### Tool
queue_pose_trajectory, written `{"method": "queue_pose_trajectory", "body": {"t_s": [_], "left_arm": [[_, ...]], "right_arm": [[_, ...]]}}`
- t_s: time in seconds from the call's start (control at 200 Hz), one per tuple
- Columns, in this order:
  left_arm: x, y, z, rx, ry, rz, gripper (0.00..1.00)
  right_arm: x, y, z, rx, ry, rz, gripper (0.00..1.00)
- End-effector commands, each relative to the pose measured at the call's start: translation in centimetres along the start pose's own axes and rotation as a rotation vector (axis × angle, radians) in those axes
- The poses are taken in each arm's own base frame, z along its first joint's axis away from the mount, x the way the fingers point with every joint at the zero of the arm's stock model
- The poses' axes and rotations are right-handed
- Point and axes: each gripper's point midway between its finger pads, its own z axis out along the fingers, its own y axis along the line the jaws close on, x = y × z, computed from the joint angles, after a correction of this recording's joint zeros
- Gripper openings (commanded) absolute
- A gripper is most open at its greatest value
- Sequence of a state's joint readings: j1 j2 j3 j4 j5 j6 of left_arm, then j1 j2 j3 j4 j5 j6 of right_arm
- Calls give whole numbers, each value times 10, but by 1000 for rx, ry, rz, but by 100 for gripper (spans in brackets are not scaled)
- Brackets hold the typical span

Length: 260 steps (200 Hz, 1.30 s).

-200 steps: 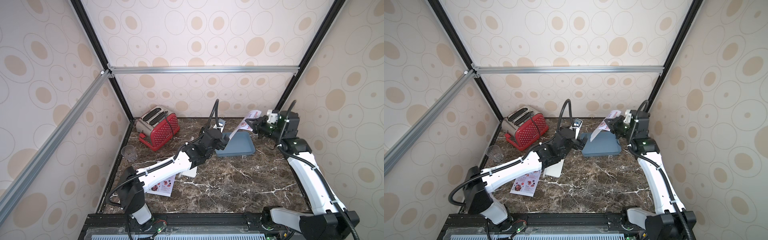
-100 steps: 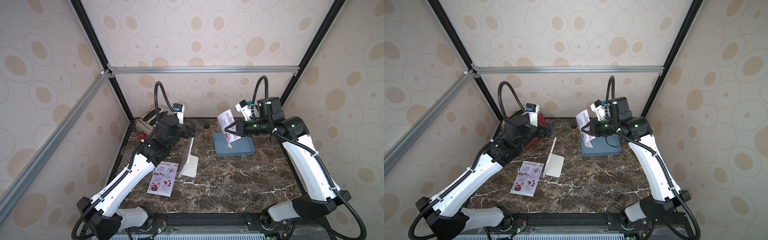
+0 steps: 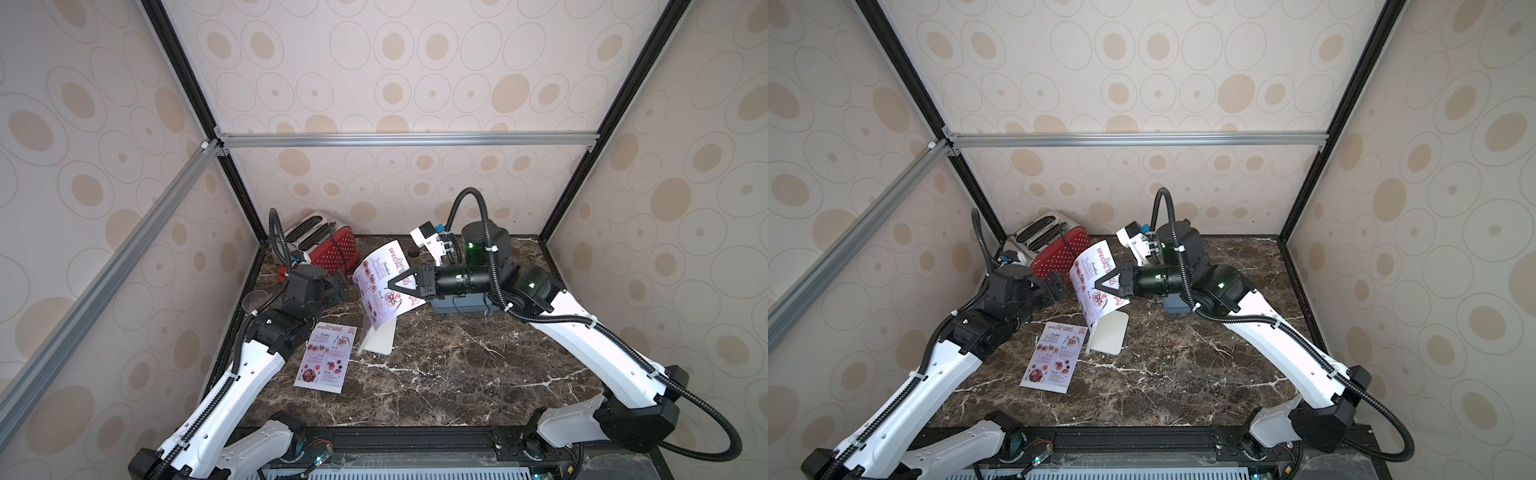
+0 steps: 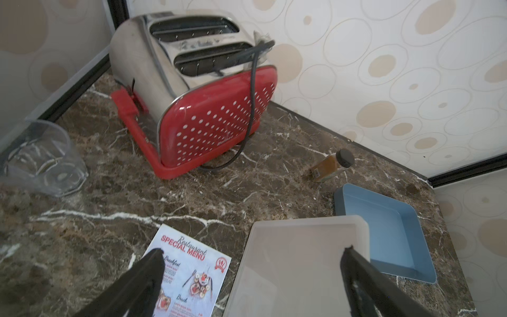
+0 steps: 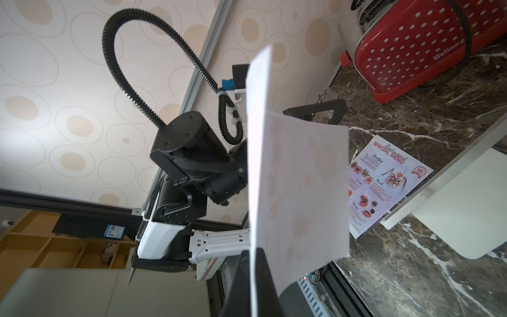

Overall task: Replace the menus in the menu holders
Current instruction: Insert the menu into the menu holder.

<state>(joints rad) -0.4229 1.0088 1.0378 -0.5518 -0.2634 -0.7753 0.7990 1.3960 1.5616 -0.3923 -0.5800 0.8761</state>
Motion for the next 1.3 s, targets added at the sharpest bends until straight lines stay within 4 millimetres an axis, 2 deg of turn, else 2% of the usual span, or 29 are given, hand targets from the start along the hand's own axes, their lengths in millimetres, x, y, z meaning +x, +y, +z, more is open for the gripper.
{"method": "queue_pose_trajectory", "body": {"t_s": [0.0,0.145,0.245,0.321,0.506,0.796,0.946,1.117,1.297], "left_arm": [[18,19,3,-61,47,-81,99],[35,24,8,-64,95,-77,99],[37,24,8,-60,100,-76,99],[37,24,8,-59,99,-73,99],[35,11,9,-4,110,-51,98],[32,-40,8,229,170,4,94],[34,-61,7,318,213,12,90],[36,-69,10,353,227,-2,89],[38,-73,14,363,239,-6,89]], "right_arm": [[-26,-7,7,-44,-168,55,0],[-26,-53,15,54,-223,110,0],[-21,-78,6,150,-240,118,0],[-19,-89,-5,205,-249,117,0],[-19,-91,-29,267,-289,114,0],[-16,-96,-34,294,-291,141,0],[-18,-92,-36,265,-305,160,0],[-21,-89,-44,202,-329,219,0],[-18,-93,-43,172,-312,267,0]]}}
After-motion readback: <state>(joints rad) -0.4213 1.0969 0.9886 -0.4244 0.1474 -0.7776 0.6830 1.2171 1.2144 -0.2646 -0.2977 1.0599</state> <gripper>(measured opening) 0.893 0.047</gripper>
